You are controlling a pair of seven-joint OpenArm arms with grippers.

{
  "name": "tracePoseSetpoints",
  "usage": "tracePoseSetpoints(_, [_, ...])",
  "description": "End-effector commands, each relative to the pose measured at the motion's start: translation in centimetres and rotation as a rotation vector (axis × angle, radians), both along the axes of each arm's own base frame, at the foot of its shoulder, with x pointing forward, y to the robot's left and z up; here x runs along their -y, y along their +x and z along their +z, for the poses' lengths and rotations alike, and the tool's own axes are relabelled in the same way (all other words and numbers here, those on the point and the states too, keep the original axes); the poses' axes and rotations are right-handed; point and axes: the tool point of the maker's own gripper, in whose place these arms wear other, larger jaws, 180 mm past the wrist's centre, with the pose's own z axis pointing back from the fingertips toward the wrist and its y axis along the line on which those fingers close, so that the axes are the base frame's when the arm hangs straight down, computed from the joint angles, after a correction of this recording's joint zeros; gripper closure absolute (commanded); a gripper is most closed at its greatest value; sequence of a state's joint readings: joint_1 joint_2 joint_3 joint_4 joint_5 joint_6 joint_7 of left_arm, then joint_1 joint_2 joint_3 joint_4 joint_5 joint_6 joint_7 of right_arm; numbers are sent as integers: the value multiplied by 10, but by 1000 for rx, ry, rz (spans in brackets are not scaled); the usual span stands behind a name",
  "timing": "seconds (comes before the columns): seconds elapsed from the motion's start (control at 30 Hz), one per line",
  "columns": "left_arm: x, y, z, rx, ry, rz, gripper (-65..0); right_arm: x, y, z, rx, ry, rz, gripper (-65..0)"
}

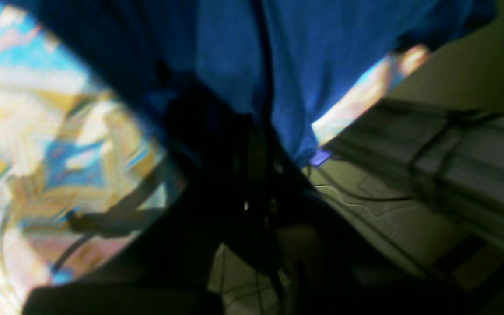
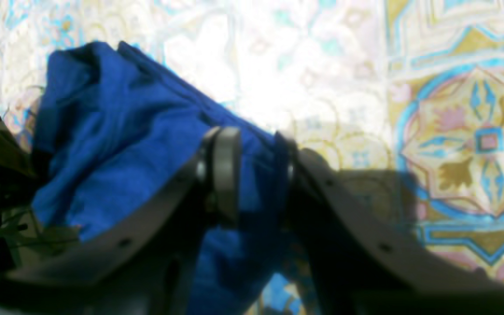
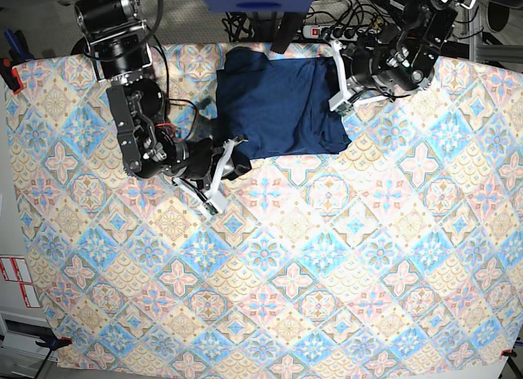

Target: Fold the T-shirt properly

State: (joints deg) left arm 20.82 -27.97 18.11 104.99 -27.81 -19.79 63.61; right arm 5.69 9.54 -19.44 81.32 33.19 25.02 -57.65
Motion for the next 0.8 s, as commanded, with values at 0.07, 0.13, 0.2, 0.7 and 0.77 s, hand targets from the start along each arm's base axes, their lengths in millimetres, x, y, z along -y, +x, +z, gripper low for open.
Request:
tracePoseSetpoints(0.07, [-10,-7,2,-4,16,-14,0,-3,10,13,41,26,-1,-127])
tracePoseSetpoints(0.13, [-14,-7,4,3,24,-20,0,-3,10,13,41,26,-1,-127])
tracePoseSetpoints(0.2, [-11,-2,12,30,15,-33,0,-3,10,13,41,26,-1,-127])
tracePoseSetpoints(0.7, [27,10,28,88,-76,-23,0,-14,19,23,64,53,1,-127])
tracePoseSetpoints(0.77, [22,15,20,75,-61,-13,0,-17,19,21,55,57,1,-127])
